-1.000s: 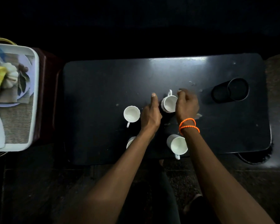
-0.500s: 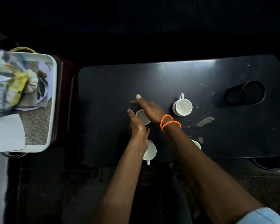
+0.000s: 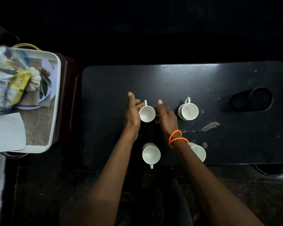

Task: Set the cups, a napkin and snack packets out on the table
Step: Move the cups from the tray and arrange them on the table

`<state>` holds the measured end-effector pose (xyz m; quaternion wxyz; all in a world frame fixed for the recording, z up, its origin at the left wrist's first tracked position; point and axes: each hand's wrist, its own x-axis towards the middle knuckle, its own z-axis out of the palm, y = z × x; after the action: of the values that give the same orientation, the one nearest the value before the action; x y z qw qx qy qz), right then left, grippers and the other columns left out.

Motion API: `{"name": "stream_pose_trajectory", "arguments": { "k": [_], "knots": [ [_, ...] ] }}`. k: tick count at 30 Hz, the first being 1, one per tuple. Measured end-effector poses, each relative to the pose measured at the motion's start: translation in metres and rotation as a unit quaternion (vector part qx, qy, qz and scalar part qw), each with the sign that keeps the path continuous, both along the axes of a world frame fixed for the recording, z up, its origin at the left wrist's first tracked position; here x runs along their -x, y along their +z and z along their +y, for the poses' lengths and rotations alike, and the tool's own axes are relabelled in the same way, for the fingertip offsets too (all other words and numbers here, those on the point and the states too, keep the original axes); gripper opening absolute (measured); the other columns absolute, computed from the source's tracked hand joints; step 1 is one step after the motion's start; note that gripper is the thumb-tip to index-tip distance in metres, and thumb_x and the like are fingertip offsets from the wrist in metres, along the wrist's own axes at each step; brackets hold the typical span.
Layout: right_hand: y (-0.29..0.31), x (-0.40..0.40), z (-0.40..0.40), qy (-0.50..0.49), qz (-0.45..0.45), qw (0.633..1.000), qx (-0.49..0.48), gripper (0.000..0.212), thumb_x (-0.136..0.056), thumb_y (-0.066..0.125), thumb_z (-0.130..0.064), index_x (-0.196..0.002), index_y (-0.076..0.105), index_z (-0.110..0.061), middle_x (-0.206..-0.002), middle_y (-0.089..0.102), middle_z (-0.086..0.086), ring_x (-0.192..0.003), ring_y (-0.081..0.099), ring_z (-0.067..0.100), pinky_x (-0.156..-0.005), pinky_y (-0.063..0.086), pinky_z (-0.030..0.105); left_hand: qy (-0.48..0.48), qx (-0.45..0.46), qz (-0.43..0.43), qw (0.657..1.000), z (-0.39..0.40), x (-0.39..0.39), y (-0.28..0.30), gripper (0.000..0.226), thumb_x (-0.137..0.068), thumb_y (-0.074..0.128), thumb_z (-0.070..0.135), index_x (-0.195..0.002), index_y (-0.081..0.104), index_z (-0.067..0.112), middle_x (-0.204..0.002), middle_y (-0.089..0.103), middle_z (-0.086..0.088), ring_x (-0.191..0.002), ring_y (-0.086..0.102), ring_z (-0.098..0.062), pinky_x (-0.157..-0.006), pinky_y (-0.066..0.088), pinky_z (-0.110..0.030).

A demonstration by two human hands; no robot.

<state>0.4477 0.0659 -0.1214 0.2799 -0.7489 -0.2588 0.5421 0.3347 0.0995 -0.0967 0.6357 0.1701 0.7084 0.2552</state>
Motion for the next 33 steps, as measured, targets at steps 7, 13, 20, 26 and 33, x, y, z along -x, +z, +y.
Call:
{"name": "stream_pose_trajectory", "arguments": {
  "k": [7,13,20,26,33],
  "knots": [
    [0.002,0.008,-0.001,-0.053,0.008,0.999,0.007,0.062,-0.089,0.044,-0.069,-0.091,0.079,-0.017,-0.093,0.078,0.006,-0.096,0.073,0.026,-0.094,0.056,0.054,-0.064,-0.008,0.006,0.998,0.006,0.008,-0.004,0.076,-0.104,0.02,0.072,-0.13,0.067,0.017,-0.114,0.074,0.005,-0.115,0.067,-0.015,-0.099,0.048,-0.037],
    [0.002,0.018,-0.003,-0.079,-0.031,0.996,-0.026,0.069,-0.095,0.045,-0.061,-0.09,0.068,0.004,-0.093,0.07,0.025,-0.076,0.064,0.025,-0.084,0.055,0.059,-0.06,-0.009,-0.019,0.998,0.012,0.008,-0.007,0.078,-0.104,0.017,0.071,-0.132,0.065,0.015,-0.103,0.074,0.013,-0.1,0.067,-0.003,-0.079,0.047,-0.024],
    [0.0,0.018,-0.001,-0.096,-0.005,0.995,-0.024,0.063,-0.094,0.049,-0.058,-0.092,0.069,0.002,-0.096,0.069,0.024,-0.098,0.065,0.041,-0.09,0.054,0.059,-0.046,-0.008,-0.029,0.999,0.012,0.01,-0.015,0.077,-0.104,0.015,0.071,-0.126,0.067,0.019,-0.104,0.075,0.013,-0.097,0.068,0.001,-0.077,0.047,-0.022],
    [-0.003,0.014,0.004,-0.1,0.021,0.995,0.0,0.048,-0.09,0.054,-0.057,-0.094,0.077,-0.016,-0.108,0.074,0.005,-0.104,0.071,0.024,-0.098,0.054,0.053,-0.011,-0.021,-0.039,0.999,0.011,0.009,-0.022,0.072,-0.104,0.018,0.07,-0.118,0.069,0.022,-0.104,0.076,0.012,-0.098,0.07,-0.001,-0.078,0.049,-0.022],
    [-0.001,-0.004,0.005,-0.098,0.015,0.994,-0.034,0.04,-0.101,0.055,-0.037,-0.099,0.072,-0.002,-0.112,0.07,0.023,-0.106,0.068,0.035,-0.096,0.055,0.054,0.01,-0.08,0.066,0.995,0.006,0.001,-0.015,0.076,-0.1,0.027,0.071,-0.127,0.073,0.016,-0.13,0.074,-0.001,-0.121,0.066,-0.014,-0.099,0.045,-0.031]
  ]
}}
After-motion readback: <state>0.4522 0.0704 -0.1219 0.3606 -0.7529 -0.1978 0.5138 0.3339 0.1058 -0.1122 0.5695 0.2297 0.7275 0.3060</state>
